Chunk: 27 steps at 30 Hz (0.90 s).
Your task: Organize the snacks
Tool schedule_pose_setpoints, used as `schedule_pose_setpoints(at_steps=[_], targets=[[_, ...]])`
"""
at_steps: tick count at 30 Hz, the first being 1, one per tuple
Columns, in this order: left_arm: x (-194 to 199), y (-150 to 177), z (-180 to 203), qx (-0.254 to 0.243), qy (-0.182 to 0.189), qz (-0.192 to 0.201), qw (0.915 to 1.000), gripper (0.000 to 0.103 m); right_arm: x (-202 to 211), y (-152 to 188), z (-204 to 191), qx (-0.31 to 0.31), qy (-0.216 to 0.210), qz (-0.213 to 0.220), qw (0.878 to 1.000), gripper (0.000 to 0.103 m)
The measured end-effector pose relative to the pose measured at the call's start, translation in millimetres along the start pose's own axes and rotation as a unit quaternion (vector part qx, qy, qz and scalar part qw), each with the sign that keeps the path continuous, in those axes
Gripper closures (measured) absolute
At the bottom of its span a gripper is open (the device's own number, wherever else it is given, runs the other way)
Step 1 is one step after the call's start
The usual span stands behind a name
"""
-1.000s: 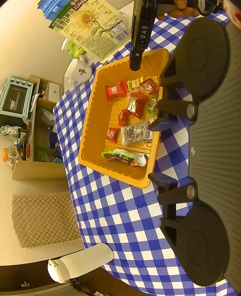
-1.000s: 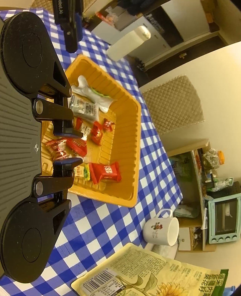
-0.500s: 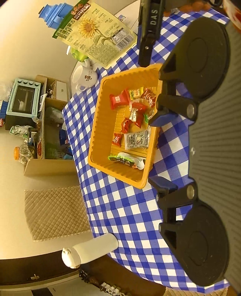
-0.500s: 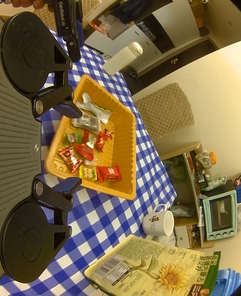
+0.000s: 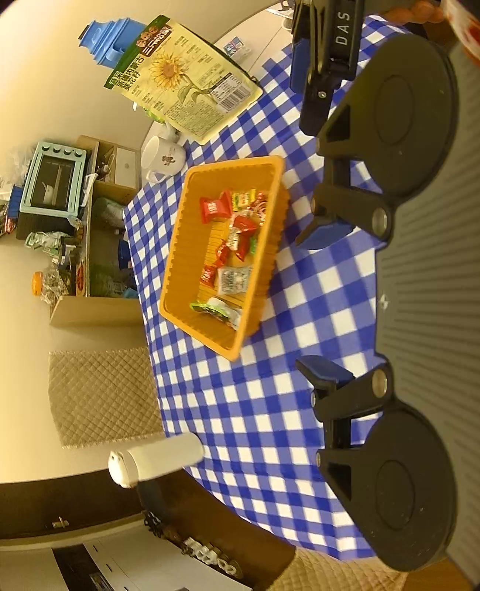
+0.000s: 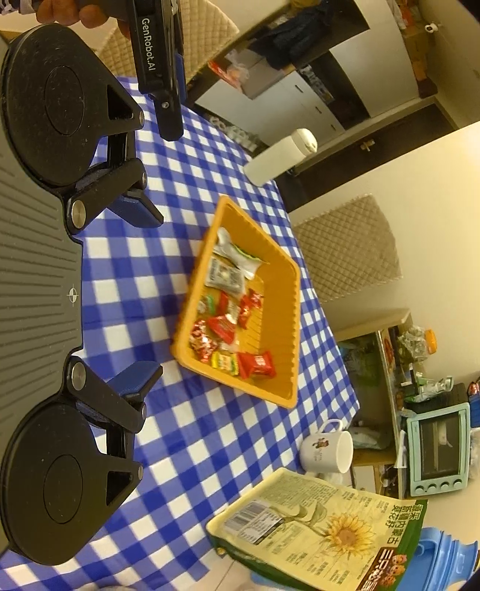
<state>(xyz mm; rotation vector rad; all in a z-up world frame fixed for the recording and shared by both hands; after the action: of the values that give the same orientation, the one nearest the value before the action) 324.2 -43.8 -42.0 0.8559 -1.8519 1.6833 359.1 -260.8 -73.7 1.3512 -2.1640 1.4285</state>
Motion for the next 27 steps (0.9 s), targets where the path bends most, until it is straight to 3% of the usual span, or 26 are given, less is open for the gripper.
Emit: schedule_pose_setpoints(at_steps=[13,27], targets=[[46.9,46.4,-7.4,-0.01,0.016,-0.012,0.9997,0.041,41.0,52.2,-29.8,-0.008,0.026,-0.004,1.0,0.024],[101.9,126.0,-36.3,-0.038,0.051,-0.028,0.9976,0.041,74.9,137.6,-82.9,-0.03,0.059,-0.009,0.998,0.024]])
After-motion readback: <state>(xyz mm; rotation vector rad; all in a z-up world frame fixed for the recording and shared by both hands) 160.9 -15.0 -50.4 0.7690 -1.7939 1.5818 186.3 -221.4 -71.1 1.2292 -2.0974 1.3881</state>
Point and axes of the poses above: each gripper's, at about its wrist camera, not at the fingertips, and x roughly against the way its jaws point, z to its right, y to its underside, the point moved 6 cm from there along -x, roughly the way its jaws point, and after that the axes turned 11 degrees about -x, right-handed, at the moved point
